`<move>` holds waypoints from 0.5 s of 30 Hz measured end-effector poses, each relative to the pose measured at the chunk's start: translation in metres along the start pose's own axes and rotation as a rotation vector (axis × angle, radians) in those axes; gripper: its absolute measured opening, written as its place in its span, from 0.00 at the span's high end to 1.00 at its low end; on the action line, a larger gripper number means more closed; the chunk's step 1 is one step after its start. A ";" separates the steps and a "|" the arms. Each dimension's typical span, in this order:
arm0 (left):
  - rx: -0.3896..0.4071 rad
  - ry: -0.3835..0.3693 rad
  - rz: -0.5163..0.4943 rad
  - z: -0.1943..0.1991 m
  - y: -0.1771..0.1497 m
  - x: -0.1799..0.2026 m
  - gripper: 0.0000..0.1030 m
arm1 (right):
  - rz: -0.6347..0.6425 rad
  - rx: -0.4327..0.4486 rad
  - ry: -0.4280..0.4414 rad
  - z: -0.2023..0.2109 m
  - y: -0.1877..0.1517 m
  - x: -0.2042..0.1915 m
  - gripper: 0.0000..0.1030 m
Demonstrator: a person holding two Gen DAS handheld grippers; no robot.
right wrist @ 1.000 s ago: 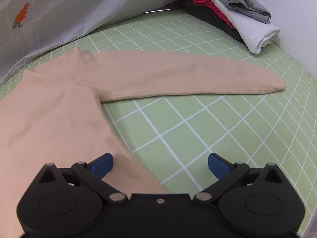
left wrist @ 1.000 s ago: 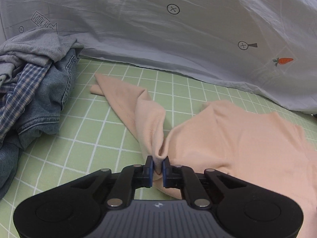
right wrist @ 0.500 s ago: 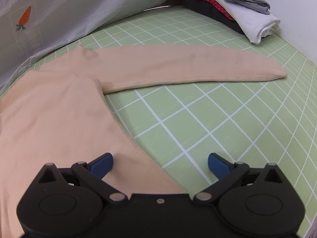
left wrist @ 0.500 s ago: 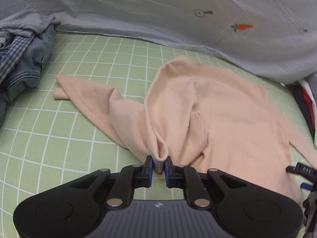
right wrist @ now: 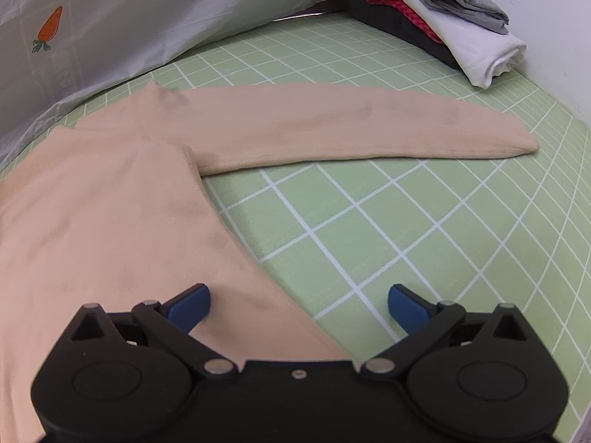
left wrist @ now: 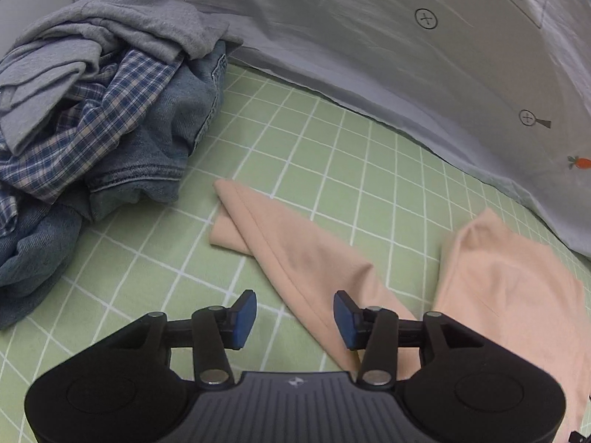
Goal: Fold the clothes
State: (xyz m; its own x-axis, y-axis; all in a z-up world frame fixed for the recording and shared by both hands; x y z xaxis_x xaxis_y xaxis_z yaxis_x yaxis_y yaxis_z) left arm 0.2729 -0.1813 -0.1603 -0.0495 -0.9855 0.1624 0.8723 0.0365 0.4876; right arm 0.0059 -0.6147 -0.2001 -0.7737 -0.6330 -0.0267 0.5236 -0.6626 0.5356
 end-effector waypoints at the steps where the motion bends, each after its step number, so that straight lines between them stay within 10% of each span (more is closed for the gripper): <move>1: -0.002 0.013 0.004 -0.005 0.005 -0.003 0.52 | 0.000 0.001 -0.001 0.000 0.000 0.000 0.00; 8: 0.016 0.070 0.022 -0.010 0.011 -0.014 0.55 | -0.005 0.007 -0.006 -0.001 0.000 -0.003 0.00; 10: 0.027 0.080 0.025 -0.006 0.008 -0.015 0.79 | -0.004 0.007 -0.005 -0.001 0.001 -0.003 0.00; 15: 0.054 0.106 0.032 0.004 0.001 -0.018 0.91 | 0.002 0.003 -0.001 -0.001 0.001 -0.003 0.00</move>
State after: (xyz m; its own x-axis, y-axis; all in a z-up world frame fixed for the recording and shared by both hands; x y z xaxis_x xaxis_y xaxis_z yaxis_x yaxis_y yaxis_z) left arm 0.2730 -0.1631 -0.1593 0.0324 -0.9955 0.0888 0.8451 0.0747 0.5293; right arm 0.0093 -0.6139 -0.2002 -0.7732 -0.6337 -0.0249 0.5237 -0.6602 0.5385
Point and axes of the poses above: each gripper's, at about its wrist camera, not at the fingertips, and z roughly against the way its jaws point, x to its right, y to its top, the point moved 5 cm from there along -z, roughly the way its jaws point, and after that the axes turned 1 degree about y, right-handed, at the moved point
